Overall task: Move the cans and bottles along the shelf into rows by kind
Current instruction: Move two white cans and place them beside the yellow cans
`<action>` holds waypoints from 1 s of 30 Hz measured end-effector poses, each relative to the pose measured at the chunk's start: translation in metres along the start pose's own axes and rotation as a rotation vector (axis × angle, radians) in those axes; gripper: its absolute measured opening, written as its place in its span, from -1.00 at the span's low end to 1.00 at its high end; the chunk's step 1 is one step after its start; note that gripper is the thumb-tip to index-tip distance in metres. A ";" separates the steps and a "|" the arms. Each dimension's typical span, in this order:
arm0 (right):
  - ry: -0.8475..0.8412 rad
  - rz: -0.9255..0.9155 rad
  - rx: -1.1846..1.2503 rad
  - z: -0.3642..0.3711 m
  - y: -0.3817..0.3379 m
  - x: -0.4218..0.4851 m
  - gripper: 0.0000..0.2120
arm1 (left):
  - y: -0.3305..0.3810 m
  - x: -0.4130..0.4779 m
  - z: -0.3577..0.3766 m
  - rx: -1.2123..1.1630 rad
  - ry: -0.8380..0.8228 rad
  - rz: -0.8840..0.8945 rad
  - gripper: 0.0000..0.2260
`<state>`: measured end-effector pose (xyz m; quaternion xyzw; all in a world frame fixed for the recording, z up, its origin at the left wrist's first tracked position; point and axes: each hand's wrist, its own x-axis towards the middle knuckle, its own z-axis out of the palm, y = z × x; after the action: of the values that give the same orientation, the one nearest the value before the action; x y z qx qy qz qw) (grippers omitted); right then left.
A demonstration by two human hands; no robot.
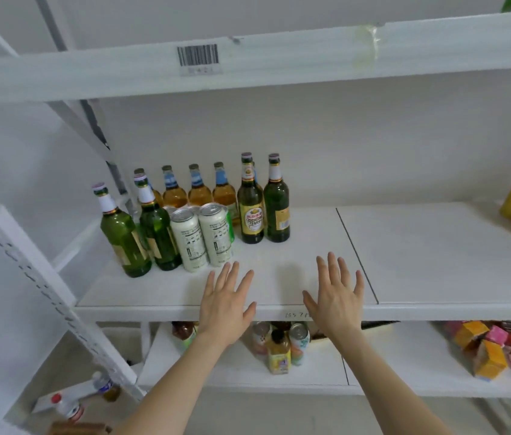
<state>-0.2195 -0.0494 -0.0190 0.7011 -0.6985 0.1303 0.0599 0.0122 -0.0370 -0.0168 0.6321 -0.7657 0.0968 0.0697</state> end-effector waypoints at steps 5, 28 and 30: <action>0.008 0.004 0.026 0.010 -0.065 0.005 -0.25 | -0.073 -0.015 0.006 -0.005 0.010 -0.040 -0.40; -0.075 -0.034 0.705 0.038 -0.177 0.123 -0.26 | -0.153 0.057 0.063 -1.040 0.075 -0.363 -0.25; -0.154 -0.035 0.883 0.041 -0.179 0.132 -0.29 | -0.153 0.063 0.068 -1.116 0.080 -0.383 -0.27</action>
<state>-0.0389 -0.1846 -0.0057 0.6789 -0.5663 0.3625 -0.2950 0.1510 -0.1411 -0.0596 0.6225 -0.5699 -0.3111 0.4369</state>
